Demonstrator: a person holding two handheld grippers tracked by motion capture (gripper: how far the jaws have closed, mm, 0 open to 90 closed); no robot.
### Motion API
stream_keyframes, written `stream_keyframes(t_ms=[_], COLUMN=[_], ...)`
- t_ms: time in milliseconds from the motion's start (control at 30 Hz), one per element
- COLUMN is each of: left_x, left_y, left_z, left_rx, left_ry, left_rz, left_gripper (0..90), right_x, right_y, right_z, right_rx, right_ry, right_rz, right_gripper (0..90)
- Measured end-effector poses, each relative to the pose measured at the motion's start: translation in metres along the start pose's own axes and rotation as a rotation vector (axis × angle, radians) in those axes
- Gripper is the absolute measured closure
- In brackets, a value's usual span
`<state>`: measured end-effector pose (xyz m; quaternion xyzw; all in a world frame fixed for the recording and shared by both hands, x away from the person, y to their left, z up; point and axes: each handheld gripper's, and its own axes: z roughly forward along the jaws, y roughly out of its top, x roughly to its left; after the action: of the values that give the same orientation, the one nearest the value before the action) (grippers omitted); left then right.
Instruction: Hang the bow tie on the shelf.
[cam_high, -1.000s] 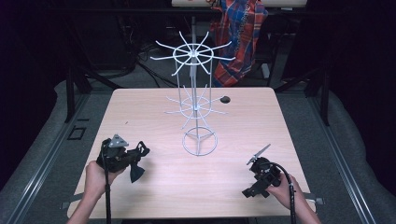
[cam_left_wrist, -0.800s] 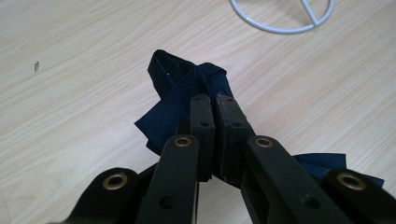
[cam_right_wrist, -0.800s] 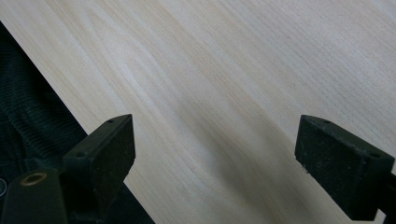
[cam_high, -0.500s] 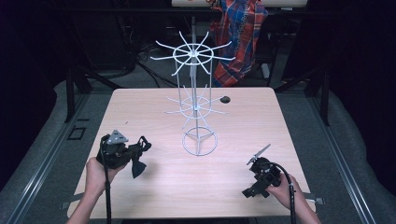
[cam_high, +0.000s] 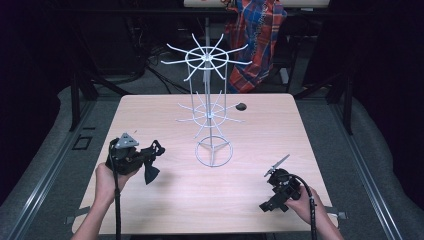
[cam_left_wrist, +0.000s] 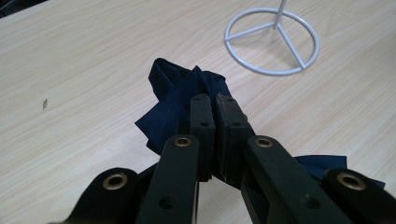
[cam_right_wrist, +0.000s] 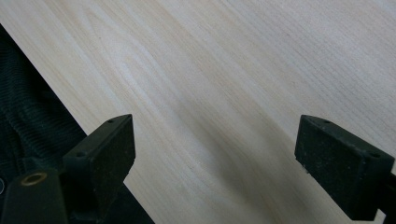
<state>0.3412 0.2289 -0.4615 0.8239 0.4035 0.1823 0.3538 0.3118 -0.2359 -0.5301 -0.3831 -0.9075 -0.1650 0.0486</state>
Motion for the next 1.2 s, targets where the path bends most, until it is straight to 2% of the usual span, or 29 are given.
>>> stream_keyframes(t_ms=[400,533,567,733,1033,1200], left_x=[0.003,0.001,0.0,-0.003,-0.009,-0.014], left_y=[0.014,0.019,0.02,0.025,0.035,0.042], left_z=[-0.011,-0.015,-0.016,-0.021,-0.03,-0.034], left_rx=[-0.092,-0.116,-0.119,-0.155,-0.213,-0.26], left_ry=[-0.017,-0.035,-0.035,-0.056,-0.059,-0.069], left_rz=[-0.023,-0.022,-0.017,-0.017,-0.001,0.006], left_gripper=[86.7,86.7,86.6,86.6,86.6,86.6], right_x=[0.0,-0.001,0.0,0.0,-0.002,0.0], right_y=[0.001,0.001,0.0,-0.001,-0.003,-0.005], right_z=[0.001,0.0,0.001,0.0,-0.002,-0.001], right_rx=[0.0,0.015,0.0,0.001,0.018,0.006], right_ry=[0.005,-0.001,0.002,-0.001,-0.006,0.0], right_rz=[0.003,-0.009,0.004,0.008,-0.006,0.008], right_gripper=[11.9,11.9,11.9,11.9,11.9,11.9])
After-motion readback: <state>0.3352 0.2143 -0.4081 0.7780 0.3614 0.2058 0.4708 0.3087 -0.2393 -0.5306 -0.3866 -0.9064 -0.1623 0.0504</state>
